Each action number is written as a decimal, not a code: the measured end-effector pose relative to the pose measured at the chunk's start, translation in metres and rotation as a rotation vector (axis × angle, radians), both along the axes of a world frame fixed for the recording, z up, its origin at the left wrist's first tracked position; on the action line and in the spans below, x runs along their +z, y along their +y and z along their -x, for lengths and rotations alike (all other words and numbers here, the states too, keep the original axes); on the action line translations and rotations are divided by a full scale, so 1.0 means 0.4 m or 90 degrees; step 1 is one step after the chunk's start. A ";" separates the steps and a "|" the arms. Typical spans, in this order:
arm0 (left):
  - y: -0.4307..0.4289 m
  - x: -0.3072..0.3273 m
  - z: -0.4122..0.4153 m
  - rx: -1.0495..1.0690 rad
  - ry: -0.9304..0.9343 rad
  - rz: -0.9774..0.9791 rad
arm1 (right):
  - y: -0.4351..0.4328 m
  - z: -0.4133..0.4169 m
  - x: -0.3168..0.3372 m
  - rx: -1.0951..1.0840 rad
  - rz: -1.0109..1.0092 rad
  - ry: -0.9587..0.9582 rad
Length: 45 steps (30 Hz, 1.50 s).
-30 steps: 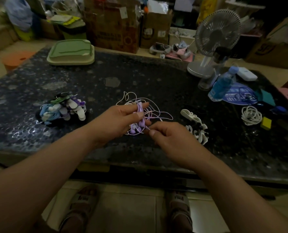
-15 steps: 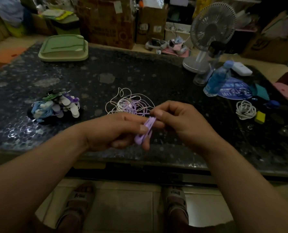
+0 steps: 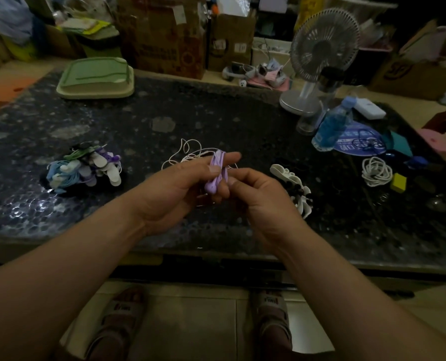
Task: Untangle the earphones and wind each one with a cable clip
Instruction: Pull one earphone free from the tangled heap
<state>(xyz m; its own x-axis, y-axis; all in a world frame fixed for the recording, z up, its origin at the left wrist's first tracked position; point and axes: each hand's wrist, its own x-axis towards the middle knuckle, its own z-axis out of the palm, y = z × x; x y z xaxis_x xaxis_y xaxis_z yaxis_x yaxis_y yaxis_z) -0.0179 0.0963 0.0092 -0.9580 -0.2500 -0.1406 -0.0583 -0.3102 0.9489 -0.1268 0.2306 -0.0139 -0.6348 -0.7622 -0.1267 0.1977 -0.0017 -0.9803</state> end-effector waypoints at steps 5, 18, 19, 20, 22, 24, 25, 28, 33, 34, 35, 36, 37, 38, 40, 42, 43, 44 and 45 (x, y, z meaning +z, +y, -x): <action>-0.002 -0.002 -0.003 -0.017 -0.021 0.095 | 0.011 0.013 0.004 0.022 -0.099 0.050; -0.003 -0.001 0.008 -0.048 0.015 -0.116 | 0.017 0.026 0.019 0.082 -0.023 0.004; 0.001 -0.001 0.010 -0.040 0.016 -0.130 | 0.018 0.022 0.023 0.086 -0.013 0.003; 0.005 -0.002 0.013 -0.033 0.017 -0.140 | 0.017 0.022 0.025 0.085 -0.006 -0.002; 0.009 -0.003 0.019 -0.022 0.016 -0.149 | 0.013 0.021 0.024 0.066 0.002 -0.013; 0.010 -0.007 0.021 -0.032 0.003 -0.150 | 0.009 0.023 0.022 0.045 -0.008 -0.014; 0.010 -0.011 0.022 -0.041 -0.005 -0.149 | 0.011 0.025 0.022 0.037 -0.016 -0.013; 0.009 -0.028 0.027 -0.047 -0.028 -0.150 | 0.011 0.025 0.017 0.021 -0.035 -0.031; 0.023 -0.041 0.035 -0.027 -0.039 -0.122 | 0.015 0.023 0.008 0.024 -0.073 0.012; 0.028 -0.044 0.036 -0.014 -0.040 -0.109 | 0.012 0.022 0.004 0.027 -0.081 0.017; 0.032 -0.047 0.040 0.000 -0.043 -0.085 | 0.011 0.020 0.002 0.029 -0.086 0.020; 0.035 -0.048 0.042 0.015 -0.050 -0.045 | 0.008 0.019 -0.001 0.030 -0.093 0.022; 0.035 -0.049 0.043 0.028 -0.057 0.001 | 0.007 0.016 -0.004 0.037 -0.097 0.023; 0.034 -0.050 0.047 0.033 -0.061 0.038 | 0.009 0.018 -0.006 0.041 -0.099 0.020; 0.028 -0.053 0.049 0.032 -0.072 0.046 | 0.016 0.024 -0.012 0.045 -0.102 0.028; 0.024 -0.058 0.048 0.020 -0.085 0.035 | 0.030 0.031 -0.010 0.068 -0.118 0.051; 0.024 -0.062 0.049 0.012 -0.088 0.042 | 0.036 0.039 -0.012 0.080 -0.122 0.053; 0.026 -0.067 0.050 0.005 -0.088 0.055 | 0.039 0.044 -0.013 0.085 -0.124 0.045; 0.029 -0.071 0.052 0.000 -0.085 0.074 | 0.041 0.050 -0.018 0.084 -0.125 0.042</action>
